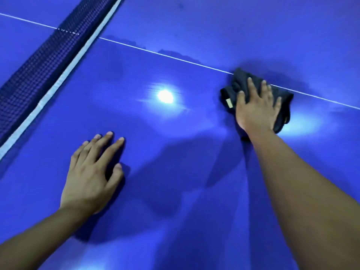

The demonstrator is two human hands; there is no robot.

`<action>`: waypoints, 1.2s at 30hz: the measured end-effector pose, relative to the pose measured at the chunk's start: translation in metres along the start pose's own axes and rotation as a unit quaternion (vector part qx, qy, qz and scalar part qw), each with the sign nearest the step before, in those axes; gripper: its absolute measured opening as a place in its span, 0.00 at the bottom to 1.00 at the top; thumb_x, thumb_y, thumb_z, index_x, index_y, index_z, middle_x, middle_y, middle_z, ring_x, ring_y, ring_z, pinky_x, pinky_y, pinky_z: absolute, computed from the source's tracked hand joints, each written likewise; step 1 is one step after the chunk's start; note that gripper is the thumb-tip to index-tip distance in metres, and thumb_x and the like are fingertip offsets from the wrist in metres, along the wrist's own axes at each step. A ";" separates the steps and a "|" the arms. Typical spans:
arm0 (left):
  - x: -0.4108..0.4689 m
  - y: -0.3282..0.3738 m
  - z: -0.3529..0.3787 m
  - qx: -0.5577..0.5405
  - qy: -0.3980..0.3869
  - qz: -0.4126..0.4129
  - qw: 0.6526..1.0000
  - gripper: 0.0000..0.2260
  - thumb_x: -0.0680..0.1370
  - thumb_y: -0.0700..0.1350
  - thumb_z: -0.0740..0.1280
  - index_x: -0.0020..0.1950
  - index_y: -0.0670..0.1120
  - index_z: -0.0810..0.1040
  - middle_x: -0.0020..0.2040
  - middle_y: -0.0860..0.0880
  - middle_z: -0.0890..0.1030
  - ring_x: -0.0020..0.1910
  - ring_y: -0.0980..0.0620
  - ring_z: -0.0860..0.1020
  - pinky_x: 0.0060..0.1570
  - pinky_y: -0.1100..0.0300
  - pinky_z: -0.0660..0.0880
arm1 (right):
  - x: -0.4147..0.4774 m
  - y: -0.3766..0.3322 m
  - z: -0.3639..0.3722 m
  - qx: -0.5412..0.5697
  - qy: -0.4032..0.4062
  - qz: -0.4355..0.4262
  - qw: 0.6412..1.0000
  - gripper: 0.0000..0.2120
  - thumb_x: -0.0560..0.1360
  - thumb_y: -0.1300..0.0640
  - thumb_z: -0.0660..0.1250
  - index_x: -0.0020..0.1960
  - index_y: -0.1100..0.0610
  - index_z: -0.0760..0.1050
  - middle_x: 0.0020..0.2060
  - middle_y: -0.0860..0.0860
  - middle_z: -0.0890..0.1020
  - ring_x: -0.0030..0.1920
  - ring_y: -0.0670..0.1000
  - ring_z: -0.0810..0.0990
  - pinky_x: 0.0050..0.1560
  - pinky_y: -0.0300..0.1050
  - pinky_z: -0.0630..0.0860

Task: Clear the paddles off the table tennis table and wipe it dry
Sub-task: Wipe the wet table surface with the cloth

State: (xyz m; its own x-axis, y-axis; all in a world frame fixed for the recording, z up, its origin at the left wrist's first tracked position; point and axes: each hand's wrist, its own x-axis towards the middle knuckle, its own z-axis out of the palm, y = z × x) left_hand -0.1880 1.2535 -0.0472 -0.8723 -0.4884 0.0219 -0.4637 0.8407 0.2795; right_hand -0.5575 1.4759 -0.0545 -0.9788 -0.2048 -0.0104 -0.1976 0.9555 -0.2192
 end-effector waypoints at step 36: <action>-0.044 -0.120 -0.038 -0.010 -0.009 0.020 1.000 0.26 0.81 0.49 0.55 0.78 0.42 0.66 0.80 0.42 0.62 0.80 0.40 0.59 0.76 0.41 0.59 | -0.204 -0.361 0.089 -0.002 -0.053 -0.366 0.929 0.27 0.83 0.39 0.50 0.82 0.39 0.56 0.83 0.51 0.55 0.83 0.50 0.49 0.79 0.62 0.40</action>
State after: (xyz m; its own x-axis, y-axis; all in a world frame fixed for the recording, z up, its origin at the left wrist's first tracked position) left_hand -0.0885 1.1656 -0.0455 -0.8926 -0.4506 0.0161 -0.4258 0.8543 0.2982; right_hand -0.2816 1.1542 -0.0602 -0.5720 -0.8191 0.0441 -0.8080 0.5533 -0.2026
